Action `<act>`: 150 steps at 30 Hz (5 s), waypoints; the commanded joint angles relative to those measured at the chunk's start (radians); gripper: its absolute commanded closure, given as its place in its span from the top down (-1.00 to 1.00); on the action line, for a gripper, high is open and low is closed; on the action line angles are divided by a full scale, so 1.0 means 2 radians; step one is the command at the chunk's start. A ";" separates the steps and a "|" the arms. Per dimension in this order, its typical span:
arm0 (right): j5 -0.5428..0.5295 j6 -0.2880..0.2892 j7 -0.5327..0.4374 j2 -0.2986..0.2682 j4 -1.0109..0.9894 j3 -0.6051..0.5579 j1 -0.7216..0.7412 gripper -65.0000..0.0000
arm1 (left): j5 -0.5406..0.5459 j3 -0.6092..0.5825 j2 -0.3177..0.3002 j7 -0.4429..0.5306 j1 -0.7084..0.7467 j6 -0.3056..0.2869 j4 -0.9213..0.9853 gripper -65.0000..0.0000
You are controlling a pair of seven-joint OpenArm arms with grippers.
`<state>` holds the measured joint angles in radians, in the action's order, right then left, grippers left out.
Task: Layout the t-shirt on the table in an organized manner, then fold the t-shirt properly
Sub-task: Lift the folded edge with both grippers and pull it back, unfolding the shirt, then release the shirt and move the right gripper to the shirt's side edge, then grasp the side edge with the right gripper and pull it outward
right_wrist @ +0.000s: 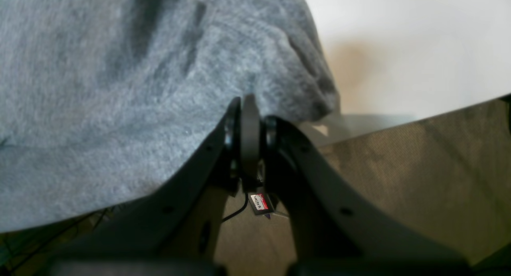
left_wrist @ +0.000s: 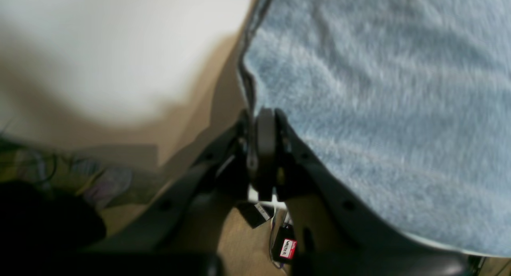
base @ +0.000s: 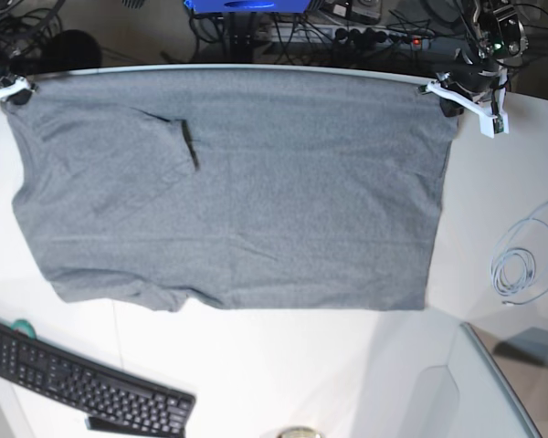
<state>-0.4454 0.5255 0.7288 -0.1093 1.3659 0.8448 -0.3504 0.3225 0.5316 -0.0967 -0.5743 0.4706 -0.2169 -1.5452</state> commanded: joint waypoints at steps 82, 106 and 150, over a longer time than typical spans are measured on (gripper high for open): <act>-0.004 -0.061 -0.357 -0.160 -0.558 -0.447 0.423 -0.32 | -0.007 0.071 -0.015 -0.062 -0.092 0.005 -0.084 -1.00; -0.005 -0.059 -0.115 -0.121 -0.034 -0.293 0.183 -1.00 | -0.007 0.070 -0.017 -0.062 -0.099 0.005 -0.084 -1.00; -0.001 -0.087 -0.055 -0.095 -0.370 -0.190 0.393 0.22 | -0.007 0.028 -0.051 -0.062 -0.131 0.006 -0.047 -1.00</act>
<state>-0.4381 0.3431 0.6292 -0.2829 0.6121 0.4648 0.4110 0.3031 0.5835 -0.1860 -0.7185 0.2161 -0.2081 -1.6253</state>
